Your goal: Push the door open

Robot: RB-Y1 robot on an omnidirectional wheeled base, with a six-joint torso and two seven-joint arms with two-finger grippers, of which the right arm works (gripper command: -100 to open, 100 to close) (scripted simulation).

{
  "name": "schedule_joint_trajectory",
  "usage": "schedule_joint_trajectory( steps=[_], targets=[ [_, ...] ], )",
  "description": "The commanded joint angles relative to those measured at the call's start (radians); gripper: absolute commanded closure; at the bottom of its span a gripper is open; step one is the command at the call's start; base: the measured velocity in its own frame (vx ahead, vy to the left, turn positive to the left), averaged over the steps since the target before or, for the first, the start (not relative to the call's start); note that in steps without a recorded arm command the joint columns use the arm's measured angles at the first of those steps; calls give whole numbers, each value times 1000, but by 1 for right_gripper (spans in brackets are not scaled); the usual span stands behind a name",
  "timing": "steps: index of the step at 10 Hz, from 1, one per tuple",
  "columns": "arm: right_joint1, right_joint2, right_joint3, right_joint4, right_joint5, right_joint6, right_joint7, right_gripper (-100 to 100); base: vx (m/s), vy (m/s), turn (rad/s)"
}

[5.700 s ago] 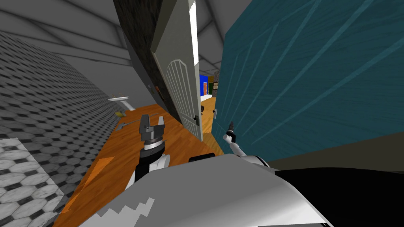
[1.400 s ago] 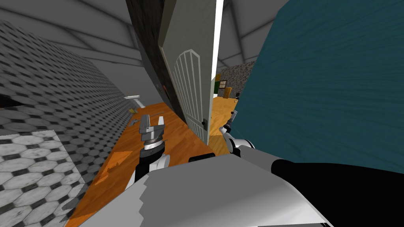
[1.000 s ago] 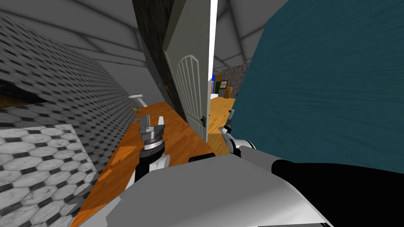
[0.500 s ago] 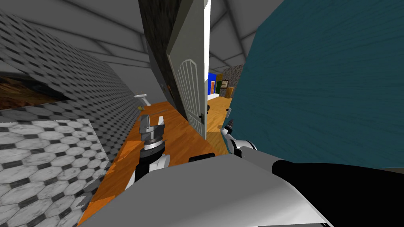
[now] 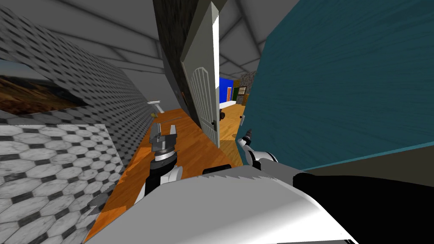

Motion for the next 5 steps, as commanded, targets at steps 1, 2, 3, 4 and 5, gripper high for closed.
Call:
schedule_joint_trajectory(
  steps=[1, 2, 3, 4, 5],
  targets=[
    [22, -3, -4, -18, 6, -1, 28, -100, -107, -151, 49],
    [28, -6, -4, -16, 11, -5, 38, -100, -101, -131, 44],
    [36, -10, -5, -13, 16, -11, 51, -100, -128, -130, 33],
    [44, -15, -6, -11, 23, -17, 64, -100, -110, -152, 19],
    [47, -16, -6, -10, 25, -19, 69, -100, -44, -118, 71]
  ],
)
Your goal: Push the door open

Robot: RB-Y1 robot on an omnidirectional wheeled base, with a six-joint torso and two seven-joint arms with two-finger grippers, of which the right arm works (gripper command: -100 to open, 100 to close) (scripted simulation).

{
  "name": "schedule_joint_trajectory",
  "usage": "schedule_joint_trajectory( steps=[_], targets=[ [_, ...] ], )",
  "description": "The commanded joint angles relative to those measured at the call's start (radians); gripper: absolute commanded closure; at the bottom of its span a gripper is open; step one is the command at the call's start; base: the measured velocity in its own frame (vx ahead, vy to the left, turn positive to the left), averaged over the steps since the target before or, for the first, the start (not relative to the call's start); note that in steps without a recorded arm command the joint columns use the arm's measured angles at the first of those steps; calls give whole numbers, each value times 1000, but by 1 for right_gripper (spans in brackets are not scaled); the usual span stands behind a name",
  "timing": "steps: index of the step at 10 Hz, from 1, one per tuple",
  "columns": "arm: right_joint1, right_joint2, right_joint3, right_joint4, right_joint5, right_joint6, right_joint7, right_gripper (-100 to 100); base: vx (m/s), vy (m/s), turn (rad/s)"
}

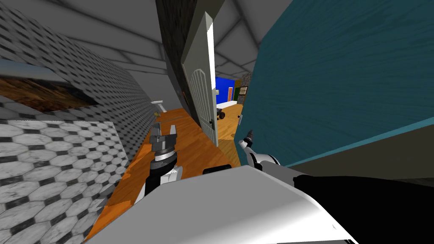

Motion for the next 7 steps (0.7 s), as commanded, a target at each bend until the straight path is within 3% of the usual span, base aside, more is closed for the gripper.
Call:
schedule_joint_trajectory(
  steps=[1, 4, 5, 7],
  targets=[
    [12, -24, -3, 27, 16, -25, 21, -100, -9, -146, 58],
    [32, -34, -4, 33, 30, -40, 53, -100, -23, -145, 27],
    [32, -34, -4, 17, 30, -40, 53, -100, -14, -100, -20],
    [32, -34, -4, 33, 30, -40, 53, -100, 4, -36, -34]
  ],
)
